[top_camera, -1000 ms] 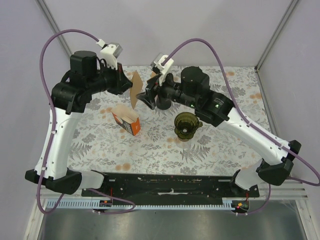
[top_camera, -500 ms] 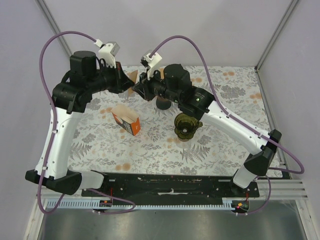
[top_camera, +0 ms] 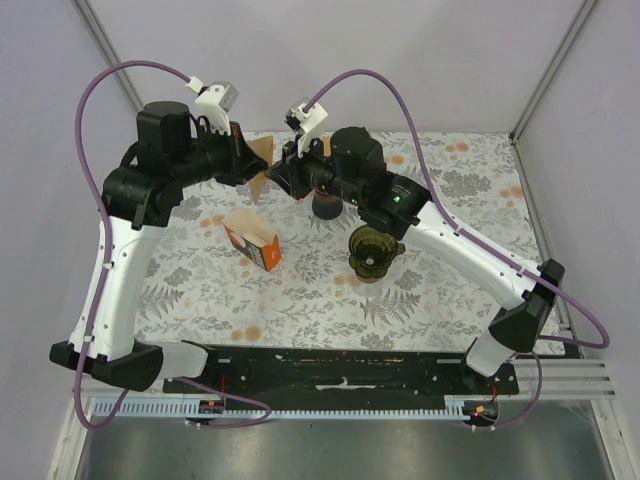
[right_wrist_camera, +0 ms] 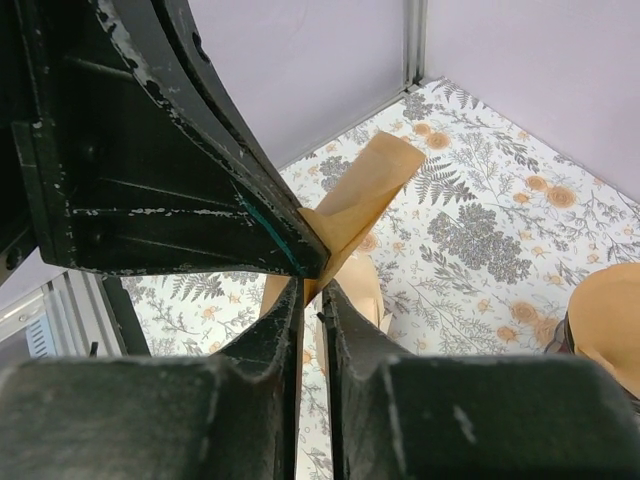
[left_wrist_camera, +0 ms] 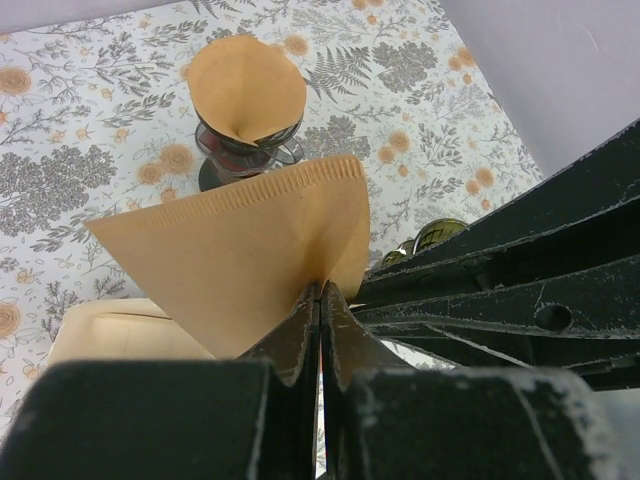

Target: Place the coffee filter in the dripper

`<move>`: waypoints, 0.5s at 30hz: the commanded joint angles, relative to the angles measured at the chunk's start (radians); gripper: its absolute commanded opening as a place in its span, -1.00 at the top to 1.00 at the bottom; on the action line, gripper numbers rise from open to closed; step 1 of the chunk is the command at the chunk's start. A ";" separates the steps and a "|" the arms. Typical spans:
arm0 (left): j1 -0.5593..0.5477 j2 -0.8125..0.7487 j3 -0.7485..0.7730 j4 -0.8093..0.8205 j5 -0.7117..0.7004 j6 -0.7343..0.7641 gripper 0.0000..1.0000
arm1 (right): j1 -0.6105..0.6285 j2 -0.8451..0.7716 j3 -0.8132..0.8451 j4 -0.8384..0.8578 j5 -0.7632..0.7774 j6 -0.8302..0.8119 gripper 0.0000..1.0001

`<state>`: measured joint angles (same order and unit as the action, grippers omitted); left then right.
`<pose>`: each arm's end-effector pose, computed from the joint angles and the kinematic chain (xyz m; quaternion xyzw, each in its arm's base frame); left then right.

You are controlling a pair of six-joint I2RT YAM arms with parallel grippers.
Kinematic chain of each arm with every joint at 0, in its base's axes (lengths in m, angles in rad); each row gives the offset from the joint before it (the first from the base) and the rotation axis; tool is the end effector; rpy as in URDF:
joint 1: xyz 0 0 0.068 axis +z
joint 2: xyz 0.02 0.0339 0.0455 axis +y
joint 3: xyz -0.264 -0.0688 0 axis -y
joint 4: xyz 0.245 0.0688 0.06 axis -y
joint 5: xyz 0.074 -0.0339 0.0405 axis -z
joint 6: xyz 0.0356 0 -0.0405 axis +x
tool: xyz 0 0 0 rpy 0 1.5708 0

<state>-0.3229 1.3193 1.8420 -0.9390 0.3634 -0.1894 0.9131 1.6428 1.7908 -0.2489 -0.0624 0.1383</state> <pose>0.2186 -0.0865 0.5001 0.1534 0.8158 -0.2825 0.4809 0.2314 0.3032 0.4613 -0.2995 0.6787 0.3563 0.5681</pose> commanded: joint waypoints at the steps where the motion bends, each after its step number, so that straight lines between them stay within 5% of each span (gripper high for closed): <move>1: -0.005 -0.035 0.011 0.000 -0.003 0.044 0.96 | -0.026 -0.034 -0.016 0.048 0.049 -0.002 0.62; 6: -0.007 -0.032 0.011 -0.001 -0.006 0.045 0.96 | -0.031 -0.046 -0.013 0.048 0.000 -0.011 0.37; 15: -0.007 -0.028 0.016 0.005 0.034 0.039 0.96 | -0.033 -0.017 0.010 0.059 -0.013 0.006 0.36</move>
<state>-0.3275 1.3106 1.8420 -0.9474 0.3660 -0.1738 0.8799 1.6356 1.7737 -0.2398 -0.0696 0.1345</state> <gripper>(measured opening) 0.026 0.320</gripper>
